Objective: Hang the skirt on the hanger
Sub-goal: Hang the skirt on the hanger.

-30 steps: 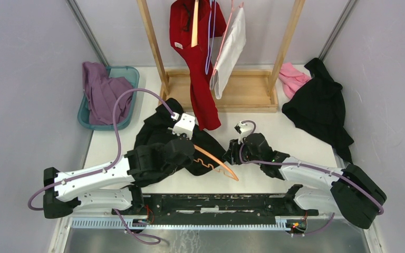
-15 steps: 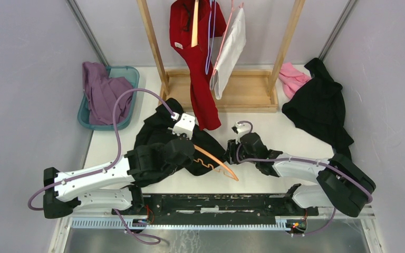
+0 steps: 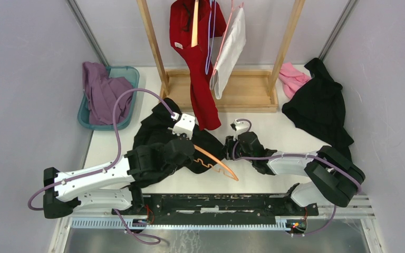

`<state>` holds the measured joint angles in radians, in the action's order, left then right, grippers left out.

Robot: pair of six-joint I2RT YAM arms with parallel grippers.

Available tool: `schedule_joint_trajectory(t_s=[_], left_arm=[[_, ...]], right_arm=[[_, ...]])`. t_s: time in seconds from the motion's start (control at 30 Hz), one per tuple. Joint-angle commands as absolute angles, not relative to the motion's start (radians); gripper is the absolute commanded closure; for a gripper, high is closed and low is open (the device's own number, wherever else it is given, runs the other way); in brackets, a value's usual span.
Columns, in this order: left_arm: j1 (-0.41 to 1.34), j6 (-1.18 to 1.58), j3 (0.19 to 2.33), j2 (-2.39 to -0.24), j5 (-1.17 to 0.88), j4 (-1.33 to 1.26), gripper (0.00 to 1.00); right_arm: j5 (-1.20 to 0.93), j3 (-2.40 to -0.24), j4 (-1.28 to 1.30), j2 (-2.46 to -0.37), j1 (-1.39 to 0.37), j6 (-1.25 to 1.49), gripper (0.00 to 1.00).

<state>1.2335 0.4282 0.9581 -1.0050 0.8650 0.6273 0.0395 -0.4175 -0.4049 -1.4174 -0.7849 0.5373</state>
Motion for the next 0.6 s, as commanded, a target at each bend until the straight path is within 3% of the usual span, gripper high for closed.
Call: schedule_joint_trajectory(t_s=[0.0,0.23,0.47,0.57], left_arm=[[1.232,0.438,0.979,-0.976,0.91,0.598,0.97],[1.23,0.439,0.979,-0.971,0.912,0.603,0.97],[1.23,0.446,0.969,-0.974,0.928,0.599,0.97],[1.231,0.448,0.97,-0.98,0.955,0.592,0.97]], right_arm=[[0.111,-0.413,-0.566,-1.394,-0.784,0.544,0.57],[0.098,-0.437,-0.585,-1.444,-0.784,0.524,0.61],[0.094,-0.473,-0.542,-1.467,-0.784,0.517,0.97],[0.078,-0.464,-0.483,-1.378,-0.784,0.521,0.98]])
